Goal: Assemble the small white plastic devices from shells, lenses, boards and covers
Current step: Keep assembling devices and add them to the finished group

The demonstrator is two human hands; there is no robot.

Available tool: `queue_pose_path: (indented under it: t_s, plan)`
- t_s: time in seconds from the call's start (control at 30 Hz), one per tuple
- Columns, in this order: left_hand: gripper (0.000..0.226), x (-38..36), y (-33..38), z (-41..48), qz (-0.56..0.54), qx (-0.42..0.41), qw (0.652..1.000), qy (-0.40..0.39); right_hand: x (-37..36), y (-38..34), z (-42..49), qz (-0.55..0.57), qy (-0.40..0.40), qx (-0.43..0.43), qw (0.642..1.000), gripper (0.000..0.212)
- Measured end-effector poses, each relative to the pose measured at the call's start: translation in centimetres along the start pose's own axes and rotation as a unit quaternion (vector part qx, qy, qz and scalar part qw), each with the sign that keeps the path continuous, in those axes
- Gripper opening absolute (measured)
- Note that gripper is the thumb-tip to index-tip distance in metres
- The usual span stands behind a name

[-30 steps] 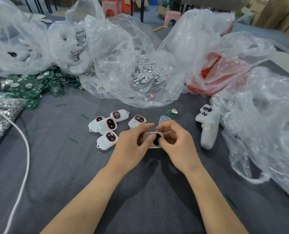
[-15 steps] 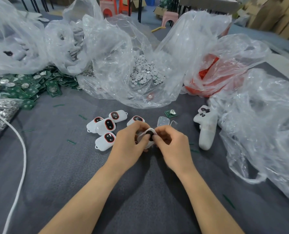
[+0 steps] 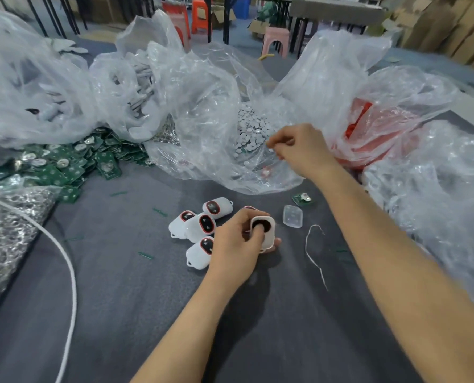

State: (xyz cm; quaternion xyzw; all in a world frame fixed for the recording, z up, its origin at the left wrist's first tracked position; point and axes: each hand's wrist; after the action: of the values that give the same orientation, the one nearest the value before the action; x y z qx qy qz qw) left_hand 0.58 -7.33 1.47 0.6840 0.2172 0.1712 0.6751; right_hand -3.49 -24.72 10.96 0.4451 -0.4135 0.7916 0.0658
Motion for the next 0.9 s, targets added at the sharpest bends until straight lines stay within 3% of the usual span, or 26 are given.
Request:
queue_pose_path:
  t_s: [0.17, 0.4, 0.5, 0.57, 0.7, 0.8, 0.9]
  plan:
    - [0.022, 0.1, -0.5, 0.3, -0.009, -0.017, 1.0, -0.009, -5.9, 1.5, 4.7, -0.118, -0.121, -0.016, 0.985, 0.025]
    - [0.025, 0.1, -0.7, 0.6, -0.039, -0.006, 0.999, -0.021, -7.4, 2.0, 5.0, -0.129, -0.107, -0.015, 0.986, 0.018]
    - [0.022, 0.1, -0.5, 0.6, -0.037, -0.012, 0.999, -0.024, -5.5, 1.6, 2.9, 0.024, 0.009, -0.024, 0.999, 0.01]
    - [0.019, 0.1, -0.3, 0.6, -0.063, -0.007, 0.998, -0.019, -3.8, 1.3, 0.0, 0.176, 0.057, -0.03, 0.982, 0.013]
    - [0.018, -0.1, 0.2, 0.6, -0.09, 0.01, 0.996, -0.004, -1.8, 1.5, -7.7, 0.36, 0.039, -0.053, 0.931, 0.02]
    - [0.018, -0.1, 0.4, 0.6, -0.117, 0.043, 0.992, -0.006, -1.5, 1.9, -12.2, 0.512, 0.04, -0.103, 0.852, 0.01]
    - [0.016, 0.1, 0.3, 0.4, -0.125, 0.055, 0.991, -0.008, -2.1, 2.4, -14.7, 0.555, 0.038, -0.123, 0.822, 0.008]
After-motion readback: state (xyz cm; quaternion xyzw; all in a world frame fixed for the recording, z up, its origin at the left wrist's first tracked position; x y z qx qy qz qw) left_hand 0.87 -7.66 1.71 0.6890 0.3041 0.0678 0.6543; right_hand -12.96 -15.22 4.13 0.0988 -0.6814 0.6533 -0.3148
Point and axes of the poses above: each hand's wrist, its own z-axis towards the middle knuckle, its own x-axis out of the back of the hand, y = z × x, and after that the axes turned 4 degrees about x, right-handed
